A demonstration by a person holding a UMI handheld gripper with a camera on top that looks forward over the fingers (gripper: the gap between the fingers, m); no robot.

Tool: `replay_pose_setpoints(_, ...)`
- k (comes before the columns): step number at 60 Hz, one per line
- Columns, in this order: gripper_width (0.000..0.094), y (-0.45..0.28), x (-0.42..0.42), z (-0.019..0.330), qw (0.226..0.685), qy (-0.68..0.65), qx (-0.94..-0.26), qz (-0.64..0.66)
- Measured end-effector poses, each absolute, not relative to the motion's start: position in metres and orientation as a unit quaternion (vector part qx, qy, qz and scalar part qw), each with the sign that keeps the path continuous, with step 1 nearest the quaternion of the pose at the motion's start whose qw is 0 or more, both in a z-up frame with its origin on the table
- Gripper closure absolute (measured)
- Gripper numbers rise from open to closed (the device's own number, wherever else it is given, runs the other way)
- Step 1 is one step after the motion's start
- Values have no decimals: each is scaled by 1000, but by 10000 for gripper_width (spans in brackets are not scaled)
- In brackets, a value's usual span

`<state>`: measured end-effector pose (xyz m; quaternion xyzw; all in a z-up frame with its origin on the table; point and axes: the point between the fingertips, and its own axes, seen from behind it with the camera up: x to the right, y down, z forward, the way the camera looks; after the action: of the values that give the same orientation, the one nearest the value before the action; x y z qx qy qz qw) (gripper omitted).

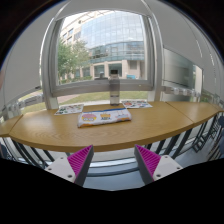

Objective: Fold towel

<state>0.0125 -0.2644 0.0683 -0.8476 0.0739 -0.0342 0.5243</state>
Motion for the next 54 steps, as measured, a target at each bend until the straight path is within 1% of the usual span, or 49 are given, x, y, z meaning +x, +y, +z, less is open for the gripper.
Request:
replay_pose_setpoints(3,98,-258,3,67,522,65,-850,-25)
replay_pose_setpoints(5,99,-233,-18,62,519,59,-852,-20)
replay_pose_setpoints(6,98,-254,0,68,518,58,-853,-18)
replay_pose_setpoints(13,110,-226,-15,68,511,31,-859,-9)
replay_pose_setpoints(24,185,-165,-16,68,500,14,-866,-3)
replay_pose_setpoints(32,250,-134,14,71,489,11,-872,-24)
replay_pose_setpoints(37,338,-124,41,70,481,4,-876,-40)
replay_pose_setpoints(45,499,-134,86,56,437,-15,-897,-65)
replay_pose_setpoints(46,521,-133,91,59,441,-17,-895,-64)
replay_pose_setpoints(51,696,-143,112,68,434,-34,-898,-62)
replay_pose_setpoints(54,836,-149,128,74,427,-33,-902,-58)
